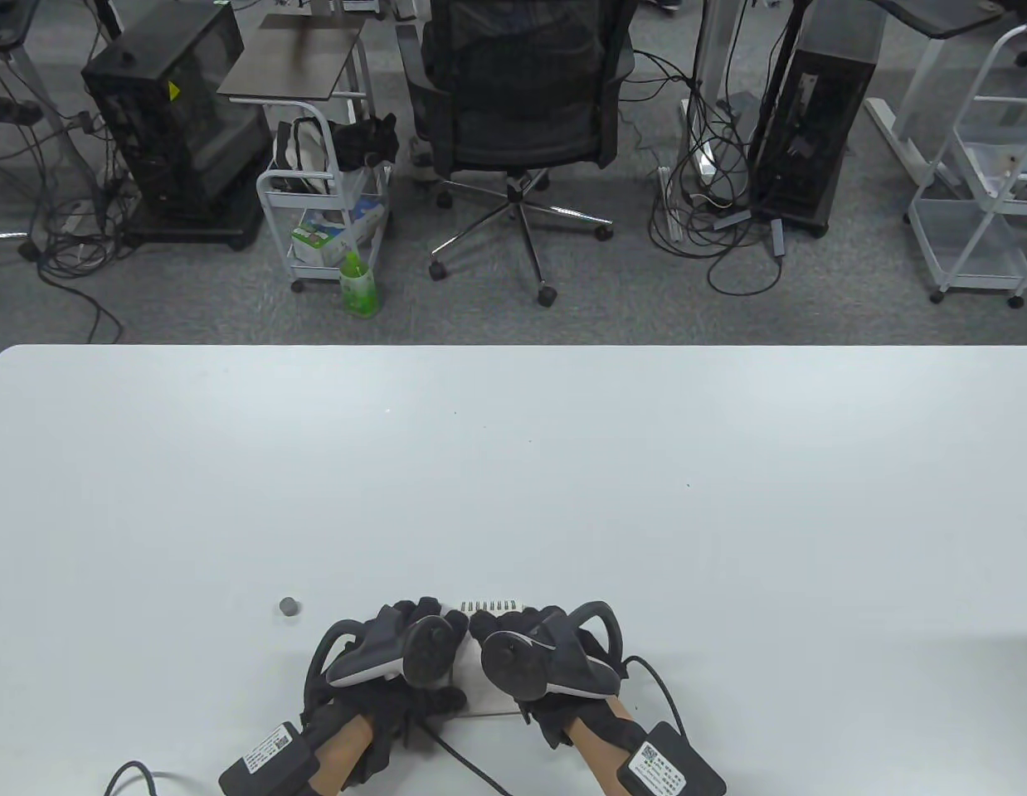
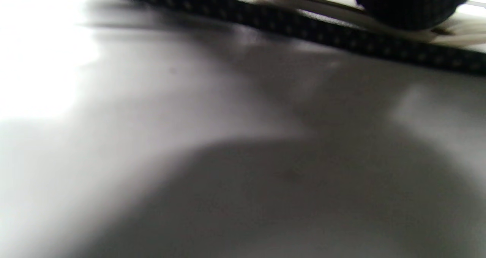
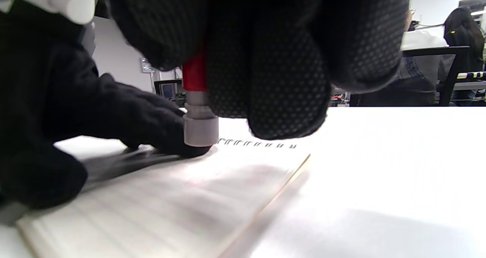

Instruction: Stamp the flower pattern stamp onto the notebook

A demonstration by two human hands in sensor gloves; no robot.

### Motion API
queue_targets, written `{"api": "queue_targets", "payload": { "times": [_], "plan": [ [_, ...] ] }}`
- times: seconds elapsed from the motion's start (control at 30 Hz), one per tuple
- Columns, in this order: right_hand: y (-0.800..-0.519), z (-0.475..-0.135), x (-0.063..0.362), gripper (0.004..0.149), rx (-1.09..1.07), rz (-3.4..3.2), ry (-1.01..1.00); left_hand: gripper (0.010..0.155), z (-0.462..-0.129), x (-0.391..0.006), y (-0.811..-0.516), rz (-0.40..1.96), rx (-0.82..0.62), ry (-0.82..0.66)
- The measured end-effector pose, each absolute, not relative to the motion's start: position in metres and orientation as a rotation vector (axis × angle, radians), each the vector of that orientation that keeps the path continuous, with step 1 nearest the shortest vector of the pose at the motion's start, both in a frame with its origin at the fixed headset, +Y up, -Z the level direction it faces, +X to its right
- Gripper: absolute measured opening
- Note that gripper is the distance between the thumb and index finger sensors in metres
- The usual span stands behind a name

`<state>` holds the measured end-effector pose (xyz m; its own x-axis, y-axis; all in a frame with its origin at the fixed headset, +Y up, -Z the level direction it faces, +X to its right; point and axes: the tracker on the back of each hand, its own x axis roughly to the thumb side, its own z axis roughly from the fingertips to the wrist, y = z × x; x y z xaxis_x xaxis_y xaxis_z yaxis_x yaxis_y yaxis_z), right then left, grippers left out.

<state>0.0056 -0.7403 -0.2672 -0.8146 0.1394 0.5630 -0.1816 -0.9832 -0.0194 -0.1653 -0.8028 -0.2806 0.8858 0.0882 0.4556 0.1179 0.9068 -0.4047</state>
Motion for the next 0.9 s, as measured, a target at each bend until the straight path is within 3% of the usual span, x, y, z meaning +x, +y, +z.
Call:
{"api": "queue_targets", "payload": {
  "times": [0.9],
  "plan": [
    [-0.751,-0.274,0.019,0.046,0.851,2.874,0.053,0.089,-0.281,-0.165,-0.803,-0.016,-0.439,-0.486]
  ]
}}
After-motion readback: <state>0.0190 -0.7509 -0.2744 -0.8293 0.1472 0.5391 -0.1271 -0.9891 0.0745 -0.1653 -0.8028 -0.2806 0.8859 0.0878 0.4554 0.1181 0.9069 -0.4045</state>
